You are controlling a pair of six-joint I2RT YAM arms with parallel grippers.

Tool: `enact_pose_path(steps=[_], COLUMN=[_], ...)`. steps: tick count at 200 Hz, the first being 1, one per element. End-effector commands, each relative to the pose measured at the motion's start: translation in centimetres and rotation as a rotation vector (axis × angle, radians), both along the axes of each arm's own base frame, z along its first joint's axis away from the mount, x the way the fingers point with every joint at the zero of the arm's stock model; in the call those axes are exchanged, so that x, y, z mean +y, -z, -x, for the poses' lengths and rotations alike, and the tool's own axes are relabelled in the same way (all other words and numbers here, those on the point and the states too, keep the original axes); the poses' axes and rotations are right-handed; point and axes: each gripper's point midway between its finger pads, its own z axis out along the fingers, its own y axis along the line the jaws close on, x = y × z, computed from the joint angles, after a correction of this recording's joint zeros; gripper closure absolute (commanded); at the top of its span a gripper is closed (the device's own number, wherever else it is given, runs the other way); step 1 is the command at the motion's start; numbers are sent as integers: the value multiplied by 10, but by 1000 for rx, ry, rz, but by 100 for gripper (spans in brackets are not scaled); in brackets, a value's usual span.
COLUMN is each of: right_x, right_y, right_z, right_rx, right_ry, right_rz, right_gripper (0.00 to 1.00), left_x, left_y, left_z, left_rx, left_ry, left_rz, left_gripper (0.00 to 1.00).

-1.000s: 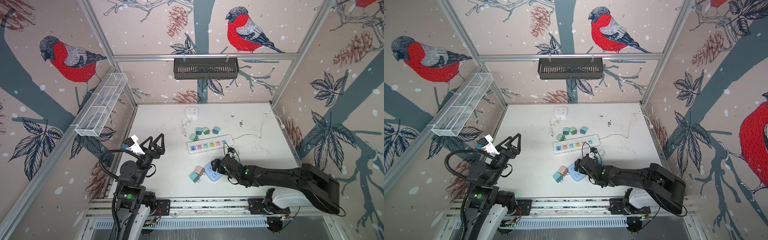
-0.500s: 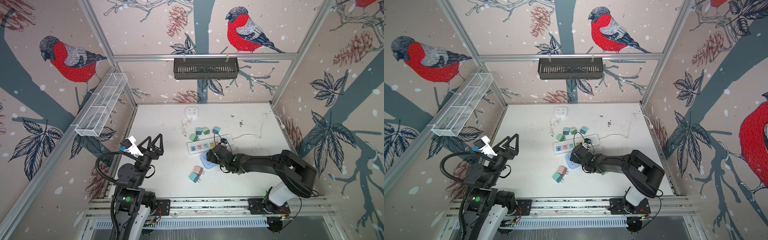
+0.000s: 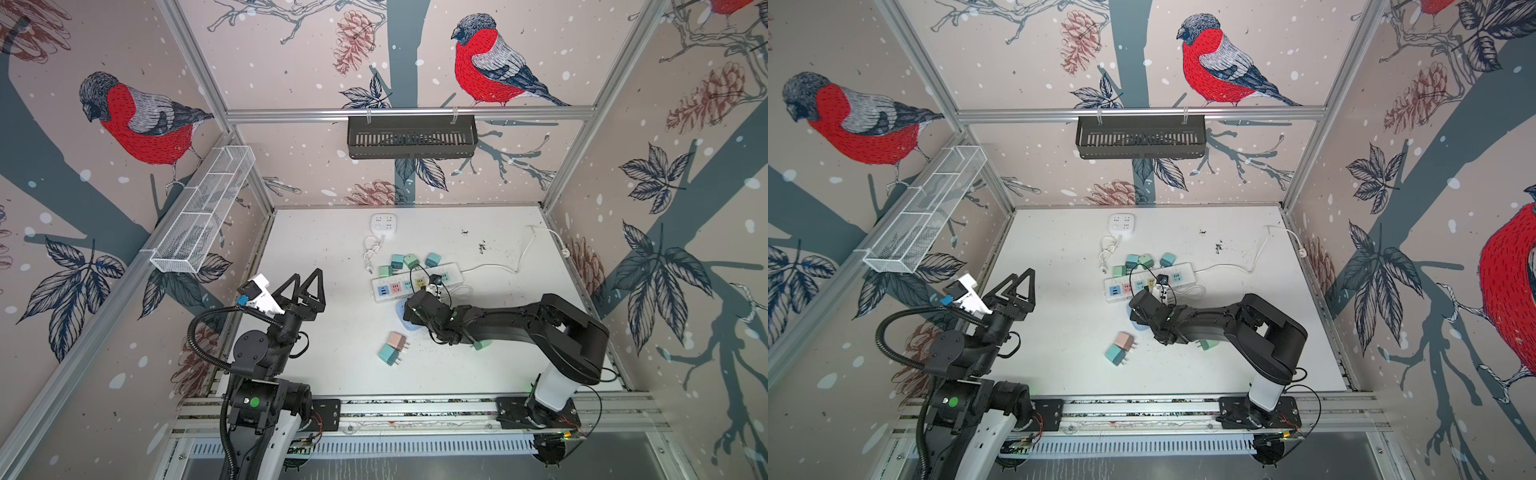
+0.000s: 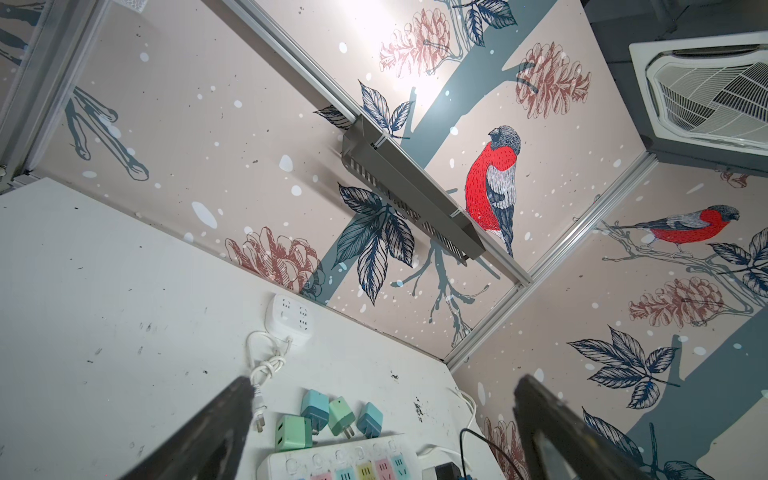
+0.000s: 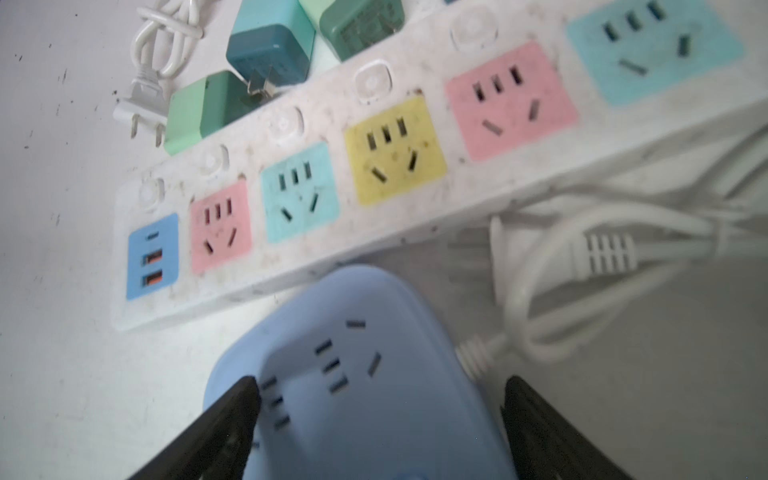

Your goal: Insert the plug

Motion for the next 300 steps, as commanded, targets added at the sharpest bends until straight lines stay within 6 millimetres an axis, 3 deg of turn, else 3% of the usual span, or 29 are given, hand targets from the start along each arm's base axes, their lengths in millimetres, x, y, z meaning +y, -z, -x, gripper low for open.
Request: enact_pose_path(steps=[1,42,54,72,84,108,138,163,208,227,270,300], right_x=[-58,-73,-65,-55,-50,-50,-53,-60,-76,-79,-91,-105], right_y=[37,31,21,3,-6,-13,-9,-7,-9,-13,-9,-18], right_z=[47,57,59,62,62,62,61,62,65,66,68,67], right_rx=[164,153,133,90,68,42,39,38,14,4,5,-21], right_ry=[-26,-10,-32,-50,-55,-41,-14,9,41,43,78,112], right_rz=[249,228,193,144,101,42,14,11,-48,-80,-99,-85], right_gripper=[9,9,11,15,22,31,39,46,50,50,54,53], left_x=[-7,-31,-43,-62,-72,-105,-156,-192,-214,-222,-260,-281], left_y=[-8,3,24,74,107,146,167,188,233,240,249,261], left_z=[0,-12,-21,-34,-38,-38,-28,-22,-38,-46,-37,-26], left_rx=[-36,34,98,240,324,415,457,512,662,672,662,669], left_ry=[43,177,242,330,351,401,485,540,521,529,637,685], left_rz=[7,13,16,-2,-30,-142,-257,-326,-444,-467,-484,-506], left_gripper=[3,3,7,24,30,39,39,45,53,55,56,58])
